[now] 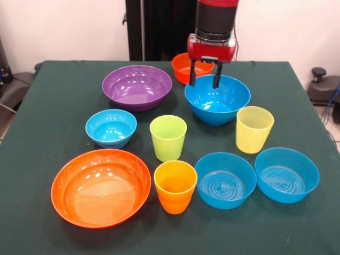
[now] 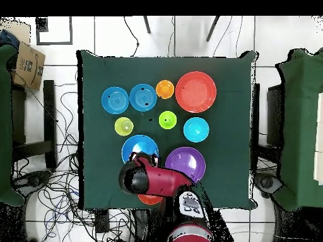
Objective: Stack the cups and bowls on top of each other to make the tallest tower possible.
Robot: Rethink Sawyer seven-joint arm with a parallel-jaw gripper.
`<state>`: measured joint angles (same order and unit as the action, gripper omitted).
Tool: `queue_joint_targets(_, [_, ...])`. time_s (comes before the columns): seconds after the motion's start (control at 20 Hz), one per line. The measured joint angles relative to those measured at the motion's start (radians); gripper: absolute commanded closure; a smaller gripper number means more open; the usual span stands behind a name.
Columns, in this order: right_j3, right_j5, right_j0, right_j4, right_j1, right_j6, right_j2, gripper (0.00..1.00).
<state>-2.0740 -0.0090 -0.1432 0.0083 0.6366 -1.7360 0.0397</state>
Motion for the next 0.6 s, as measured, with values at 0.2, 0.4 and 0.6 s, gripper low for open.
queue_joint_targets(0.2, [0.013, 0.001, -0.018, 0.0, 0.0, 0.0, 0.0, 0.0])
queue_joint_targets(0.4, [0.031, 0.001, -0.02, 0.0, -0.01, 0.0, 0.0, 0.0])
queue_joint_targets(0.6, [0.048, 0.001, -0.02, -0.001, -0.037, 0.0, 0.0, 0.0])
